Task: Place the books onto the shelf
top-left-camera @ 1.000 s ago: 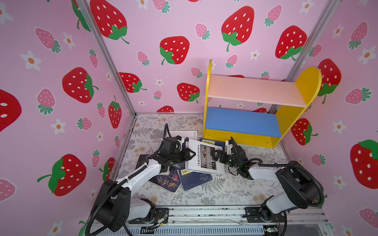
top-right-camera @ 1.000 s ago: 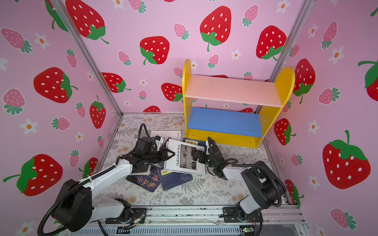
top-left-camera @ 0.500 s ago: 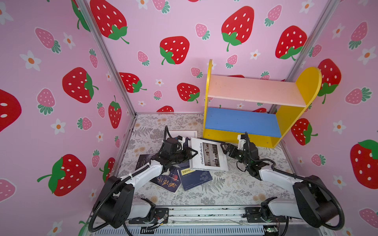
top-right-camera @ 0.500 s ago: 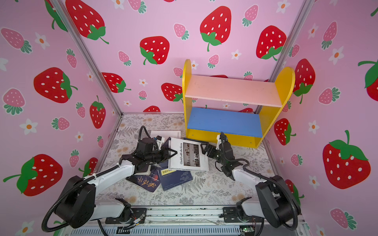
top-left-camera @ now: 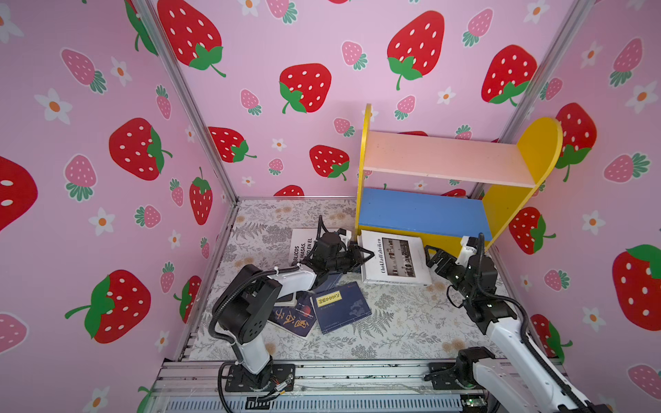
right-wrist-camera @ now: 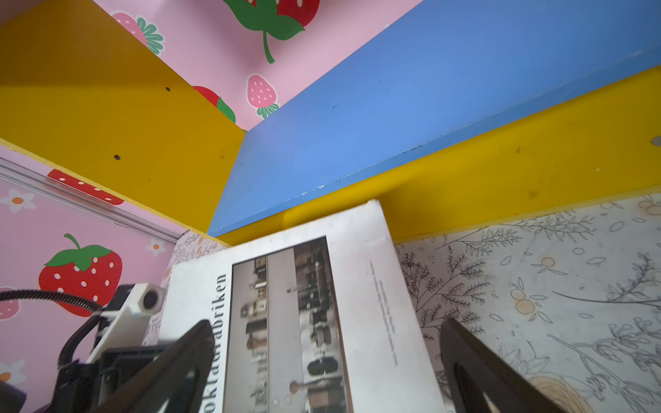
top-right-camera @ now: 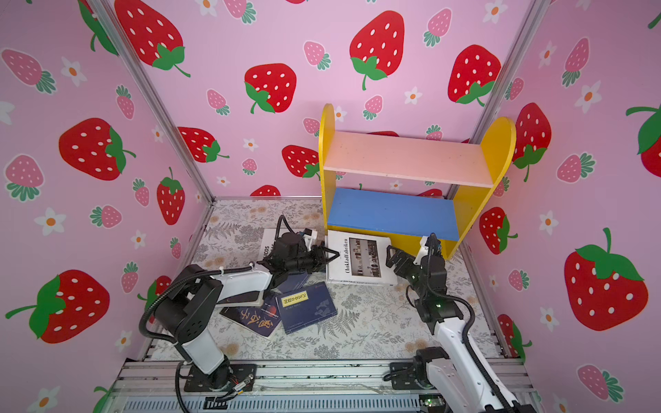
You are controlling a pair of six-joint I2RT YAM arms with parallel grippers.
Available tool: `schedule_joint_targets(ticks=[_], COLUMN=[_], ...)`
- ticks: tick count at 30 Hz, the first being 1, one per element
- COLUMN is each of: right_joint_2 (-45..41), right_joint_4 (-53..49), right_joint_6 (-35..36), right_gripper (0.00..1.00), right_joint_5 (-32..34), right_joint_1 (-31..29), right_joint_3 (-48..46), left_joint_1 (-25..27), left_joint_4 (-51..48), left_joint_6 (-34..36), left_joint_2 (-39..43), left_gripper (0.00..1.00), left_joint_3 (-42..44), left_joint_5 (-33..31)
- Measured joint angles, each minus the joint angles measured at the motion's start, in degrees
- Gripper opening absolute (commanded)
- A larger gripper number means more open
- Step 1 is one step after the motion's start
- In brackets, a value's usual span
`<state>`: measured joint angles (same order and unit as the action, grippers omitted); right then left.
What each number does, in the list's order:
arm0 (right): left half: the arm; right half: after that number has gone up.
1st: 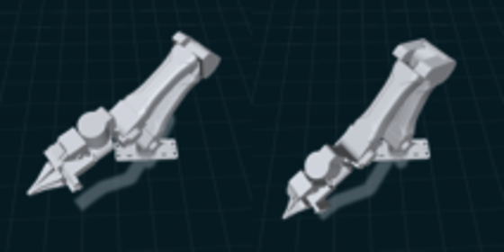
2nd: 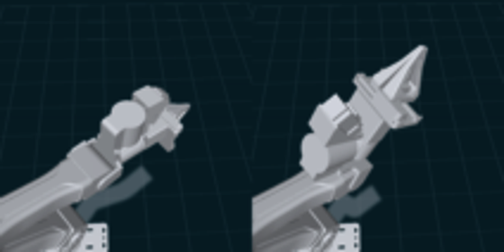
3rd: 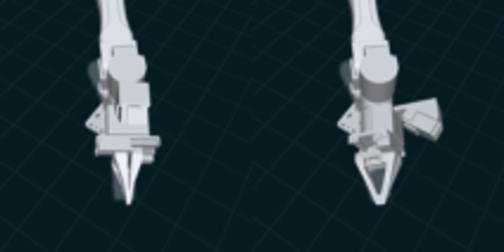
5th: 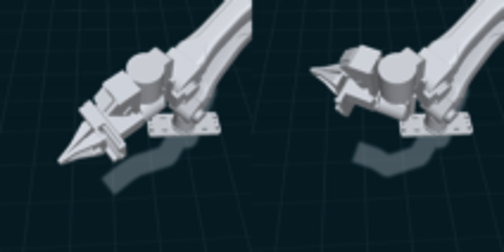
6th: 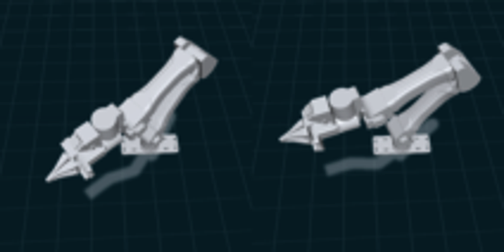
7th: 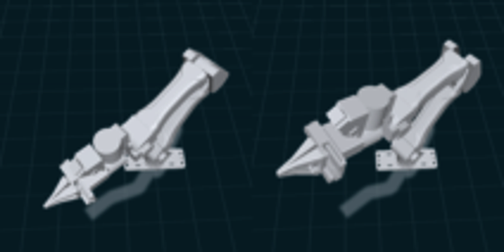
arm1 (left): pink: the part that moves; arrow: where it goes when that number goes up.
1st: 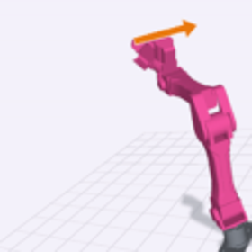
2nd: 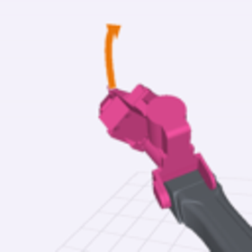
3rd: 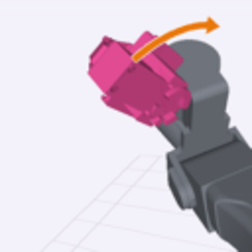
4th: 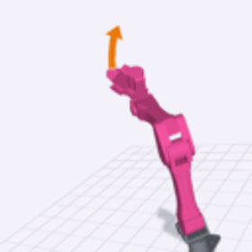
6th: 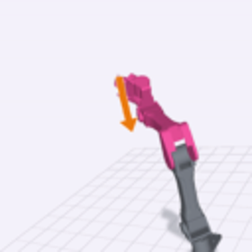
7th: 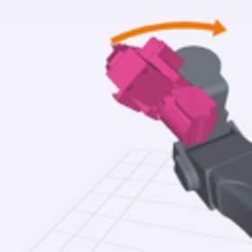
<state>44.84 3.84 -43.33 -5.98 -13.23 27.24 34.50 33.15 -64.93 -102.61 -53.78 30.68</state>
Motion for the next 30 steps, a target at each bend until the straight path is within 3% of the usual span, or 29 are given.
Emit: schedule_joint_targets(ticks=[18, 24, 30], right_joint_2=[-4.9, -3.5, -1.1], right_joint_4=[-8.2, -7.7, -6.5], right_joint_6=[1.3, 1.2, 1.2], right_gripper=[1.00, 1.00, 1.00], right_joint_5=[1.5, 1.7, 2.5], right_joint_1=[1.7, 2.1, 3.2], right_joint_3=[-1.7, -4.8, -7.1], left_joint_1=[6.6, 7.7, 7.4], left_joint_4=[2.9, 6.3, 6.8], left_joint_6=[-3.3, -6.3, -8.4], left_joint_2=[-23.6, -30.3, -35.0], left_gripper=[0.30, 0.31, 0.38], left_joint_3=[-23.4, -29.4, -36.0], left_joint_5=[1.9, -4.5, -8.2])
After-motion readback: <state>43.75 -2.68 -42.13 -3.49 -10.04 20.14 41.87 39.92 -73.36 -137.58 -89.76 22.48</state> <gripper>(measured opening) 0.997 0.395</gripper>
